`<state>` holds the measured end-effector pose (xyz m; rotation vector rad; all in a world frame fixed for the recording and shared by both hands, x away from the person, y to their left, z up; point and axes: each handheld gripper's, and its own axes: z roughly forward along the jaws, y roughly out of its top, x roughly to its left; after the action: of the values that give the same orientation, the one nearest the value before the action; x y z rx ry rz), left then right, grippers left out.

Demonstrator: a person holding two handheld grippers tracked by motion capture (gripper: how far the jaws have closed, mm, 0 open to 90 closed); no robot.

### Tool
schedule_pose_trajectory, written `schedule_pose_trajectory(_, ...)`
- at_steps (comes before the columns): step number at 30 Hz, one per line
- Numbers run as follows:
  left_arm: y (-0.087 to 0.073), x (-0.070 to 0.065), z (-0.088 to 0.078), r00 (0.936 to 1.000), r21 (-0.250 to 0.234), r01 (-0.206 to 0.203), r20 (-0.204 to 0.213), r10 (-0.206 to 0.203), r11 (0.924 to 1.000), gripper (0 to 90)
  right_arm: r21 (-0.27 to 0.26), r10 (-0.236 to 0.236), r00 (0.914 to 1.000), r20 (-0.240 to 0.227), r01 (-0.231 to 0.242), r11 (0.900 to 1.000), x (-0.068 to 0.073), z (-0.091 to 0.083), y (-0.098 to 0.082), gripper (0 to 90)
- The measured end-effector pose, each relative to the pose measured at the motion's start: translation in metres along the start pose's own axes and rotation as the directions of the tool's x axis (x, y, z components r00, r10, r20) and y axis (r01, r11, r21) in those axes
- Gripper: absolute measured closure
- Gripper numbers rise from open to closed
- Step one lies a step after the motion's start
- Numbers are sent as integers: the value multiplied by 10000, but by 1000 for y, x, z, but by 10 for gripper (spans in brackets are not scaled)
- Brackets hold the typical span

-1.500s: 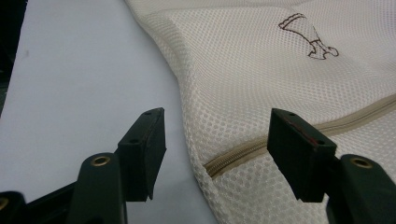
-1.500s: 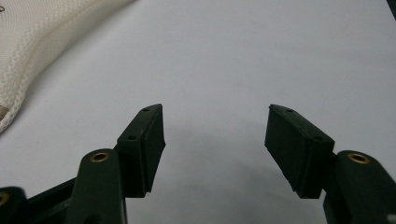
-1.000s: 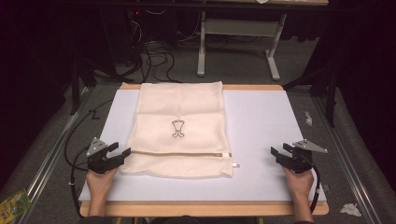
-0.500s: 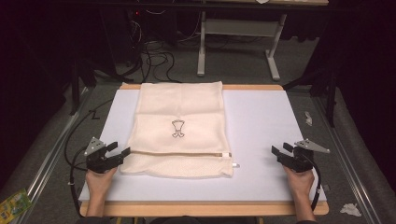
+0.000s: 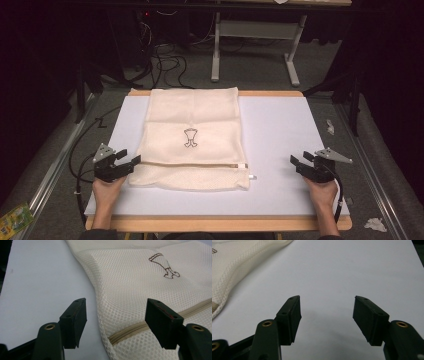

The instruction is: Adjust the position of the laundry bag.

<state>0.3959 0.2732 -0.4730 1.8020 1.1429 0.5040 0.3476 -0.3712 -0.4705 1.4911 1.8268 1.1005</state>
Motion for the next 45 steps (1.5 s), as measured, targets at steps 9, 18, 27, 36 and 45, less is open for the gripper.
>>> schedule_pose_trajectory(9, 11, -3, 1, 10000, 179, -83, 40, 82, 9998, 322, -14, -29, 9998, -171, 29, 10000, 11, 3, 13, 405)
schedule_pose_trajectory(18, 19, -6, 6, 9999, 597, 51, -91, -46, 9982, 346, 304, -300, 9989, -371, 311, 9991, 25, 14, 19, 424)
schedule_pose_trajectory(27, 26, -10, 12, 9996, 1045, 57, -275, -29, 9945, 376, 775, -351, 9968, -711, 406, 9962, 39, 24, 26, 437)
schedule_pose_trajectory(36, 33, -12, 15, 9999, 1204, 75, -135, -60, 9927, 376, 1105, -447, 9928, -1107, 570, 9922, 54, 32, 34, 444)
schedule_pose_trajectory(45, 38, -11, 23, 9995, 1535, 254, -231, -222, 9878, 375, 1578, -633, 9880, -1412, 856, 9838, 68, 42, 44, 453)
